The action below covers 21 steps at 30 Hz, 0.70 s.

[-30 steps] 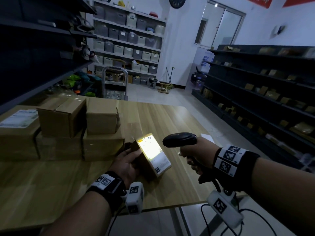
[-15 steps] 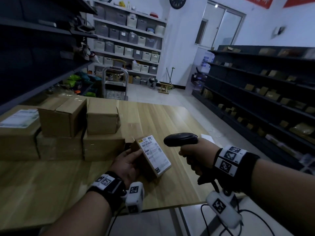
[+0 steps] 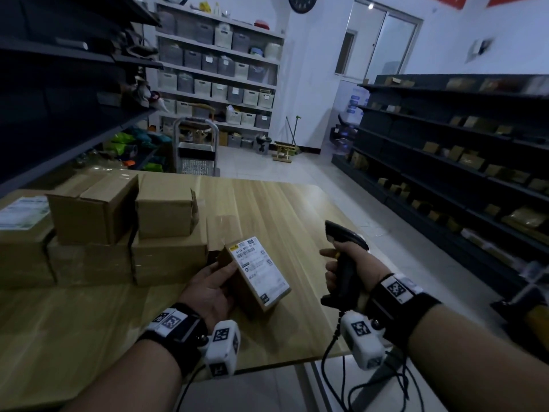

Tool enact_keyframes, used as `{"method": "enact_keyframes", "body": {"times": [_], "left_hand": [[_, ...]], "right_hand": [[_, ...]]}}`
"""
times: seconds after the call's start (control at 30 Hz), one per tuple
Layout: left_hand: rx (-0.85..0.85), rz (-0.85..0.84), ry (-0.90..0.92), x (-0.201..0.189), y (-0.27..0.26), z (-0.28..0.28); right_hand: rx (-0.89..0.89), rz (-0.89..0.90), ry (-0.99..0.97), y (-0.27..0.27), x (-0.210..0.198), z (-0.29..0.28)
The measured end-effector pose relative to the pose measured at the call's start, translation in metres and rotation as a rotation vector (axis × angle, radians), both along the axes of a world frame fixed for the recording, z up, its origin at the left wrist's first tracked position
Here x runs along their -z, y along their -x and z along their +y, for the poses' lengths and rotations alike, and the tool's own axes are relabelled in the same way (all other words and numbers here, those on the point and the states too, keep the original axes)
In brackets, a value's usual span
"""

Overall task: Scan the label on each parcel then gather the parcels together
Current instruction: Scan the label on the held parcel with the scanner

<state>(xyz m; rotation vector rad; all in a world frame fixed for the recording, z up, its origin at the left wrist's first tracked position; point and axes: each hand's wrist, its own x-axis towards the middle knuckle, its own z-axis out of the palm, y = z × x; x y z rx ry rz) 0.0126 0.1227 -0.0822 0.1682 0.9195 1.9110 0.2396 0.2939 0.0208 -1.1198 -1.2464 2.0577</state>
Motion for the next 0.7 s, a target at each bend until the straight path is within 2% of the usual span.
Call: {"method": "enact_keyframes", "body": {"times": [0.2, 0.33, 0.5, 0.7], "left_hand": [[0.003, 0.01, 0.008, 0.001, -0.002, 0.003], [-0.023, 0.032, 0.002, 0.003, -0.002, 0.004], [-0.067, 0.088, 0.028, 0.004, -0.011, 0.006], [-0.017, 0.175, 0.116, -0.013, -0.027, 0.03]], "right_hand": [[0.136, 0.14, 0.154, -0.018, 0.058, 0.036], [0.213, 0.236, 0.179, -0.021, 0.075, 0.043], [0.198, 0.384, 0.214, -0.025, 0.089, 0.052], [0.158, 0.465, 0.269, -0.026, 0.096, 0.061]]}}
